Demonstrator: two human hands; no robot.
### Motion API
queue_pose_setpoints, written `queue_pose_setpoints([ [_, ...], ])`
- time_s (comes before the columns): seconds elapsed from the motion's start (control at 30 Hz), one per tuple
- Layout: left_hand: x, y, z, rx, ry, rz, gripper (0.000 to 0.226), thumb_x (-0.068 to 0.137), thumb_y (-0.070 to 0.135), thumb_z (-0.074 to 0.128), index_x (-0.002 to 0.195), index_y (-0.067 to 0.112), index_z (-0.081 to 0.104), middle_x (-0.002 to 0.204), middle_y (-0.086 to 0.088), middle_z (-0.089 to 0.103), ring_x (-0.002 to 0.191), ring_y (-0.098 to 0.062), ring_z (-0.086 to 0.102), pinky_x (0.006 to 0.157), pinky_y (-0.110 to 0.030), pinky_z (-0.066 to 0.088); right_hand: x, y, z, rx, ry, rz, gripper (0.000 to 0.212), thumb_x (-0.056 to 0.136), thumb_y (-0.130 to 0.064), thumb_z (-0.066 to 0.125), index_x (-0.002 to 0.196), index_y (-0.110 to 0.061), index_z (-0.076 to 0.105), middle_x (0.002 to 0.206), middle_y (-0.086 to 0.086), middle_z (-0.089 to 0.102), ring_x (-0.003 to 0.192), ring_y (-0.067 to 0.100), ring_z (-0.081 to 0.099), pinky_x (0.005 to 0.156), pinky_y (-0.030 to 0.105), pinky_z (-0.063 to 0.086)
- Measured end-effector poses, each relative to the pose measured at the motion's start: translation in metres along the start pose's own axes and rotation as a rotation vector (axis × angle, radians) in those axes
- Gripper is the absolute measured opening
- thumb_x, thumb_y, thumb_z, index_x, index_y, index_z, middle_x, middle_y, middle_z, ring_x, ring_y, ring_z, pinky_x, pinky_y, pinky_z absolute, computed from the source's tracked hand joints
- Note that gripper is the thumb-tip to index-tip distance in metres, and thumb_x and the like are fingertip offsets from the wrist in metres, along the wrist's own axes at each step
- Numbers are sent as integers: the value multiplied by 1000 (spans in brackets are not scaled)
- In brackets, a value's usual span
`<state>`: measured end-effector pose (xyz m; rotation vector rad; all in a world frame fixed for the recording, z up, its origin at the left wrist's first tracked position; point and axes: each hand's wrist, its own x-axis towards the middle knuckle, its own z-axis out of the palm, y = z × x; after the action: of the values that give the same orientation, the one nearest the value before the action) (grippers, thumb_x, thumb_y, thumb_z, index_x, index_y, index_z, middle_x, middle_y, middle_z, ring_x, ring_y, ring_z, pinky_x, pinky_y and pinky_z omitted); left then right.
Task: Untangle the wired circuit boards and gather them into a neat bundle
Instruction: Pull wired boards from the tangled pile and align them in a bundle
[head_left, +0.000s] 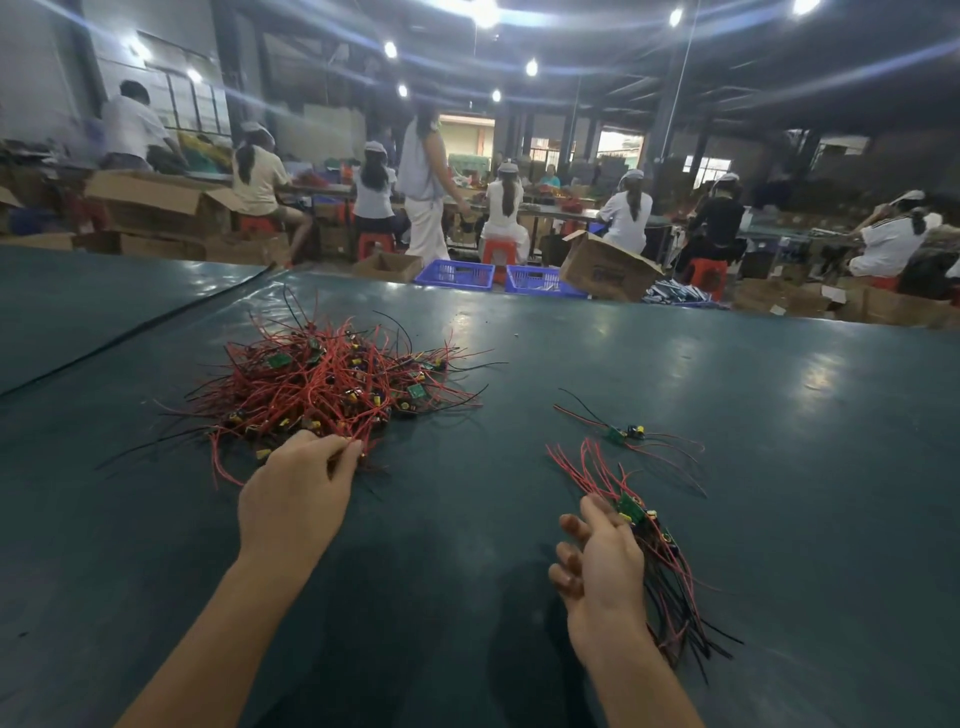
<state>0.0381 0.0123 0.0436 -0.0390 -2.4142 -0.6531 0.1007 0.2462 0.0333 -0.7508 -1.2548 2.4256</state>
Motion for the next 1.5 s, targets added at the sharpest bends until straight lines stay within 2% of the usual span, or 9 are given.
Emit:
queue_pose_setpoints([
  [0.17,-2,9,3,-255,94,113,23,92,27,62,81,11,74,61,5,63,54,-14,60,50,-33,51,-1,4,1,-49,-40,8,8,99,-16,53,96,-23,57,69,1,56,36,6,34,32,18,23],
  [0.3,-5,25,8,-700,-58,-100,21,93,29,61,77,21,72,60,5,69,51,-8,64,53,-23,52,-3,7,3,-133,-135,22,2,96,-19,59,98,-19,60,61,-2,60,38,6,39,33,19,25],
  [0.53,-23,61,8,-1238,-195,-107,22,86,26,57,91,10,72,72,-12,71,58,-20,67,53,-24,54,-18,18,12,-529,-393,75,44,91,-53,56,94,-11,71,70,3,74,48,13,56,46,20,36],
  [0.63,-26,67,7,-1315,-249,-69,23,86,23,55,90,7,71,70,-9,70,59,-18,67,54,-23,54,-23,17,15,-406,-467,164,44,93,-50,53,96,-11,72,81,7,76,52,15,60,45,19,38],
  [0.83,-30,69,15,-1263,-196,-151,27,85,28,56,84,4,69,67,-6,65,56,-19,66,50,-24,54,-23,13,13,-305,-362,-225,16,91,-6,64,100,-17,70,86,2,76,58,9,64,40,20,42],
  [1.03,-36,69,21,-1291,-479,-399,51,68,46,67,93,1,65,65,-7,64,53,-17,61,48,-27,51,-21,16,12,-249,-334,-369,19,85,-1,70,97,-15,64,79,4,73,49,12,58,38,20,40],
  [1.2,-37,70,24,-1406,-617,-619,39,73,13,73,109,3,61,63,-2,62,47,-9,54,46,-20,49,-20,19,13,-177,-336,-379,40,88,4,64,111,-23,46,85,11,73,49,13,55,39,21,40],
  [1.33,-34,69,23,-1523,-668,-679,26,64,14,73,88,4,68,60,-2,65,47,-7,61,48,-18,53,-18,15,12,-83,-282,-323,67,87,3,65,136,-30,34,85,8,74,56,10,59,42,20,43],
  [1.5,-32,69,22,-1651,-634,-712,18,67,16,74,69,13,56,59,-3,61,49,-9,62,50,-20,55,-21,10,13,-7,-290,-147,20,85,-1,68,104,-7,68,66,-1,65,57,8,64,43,18,47],
])
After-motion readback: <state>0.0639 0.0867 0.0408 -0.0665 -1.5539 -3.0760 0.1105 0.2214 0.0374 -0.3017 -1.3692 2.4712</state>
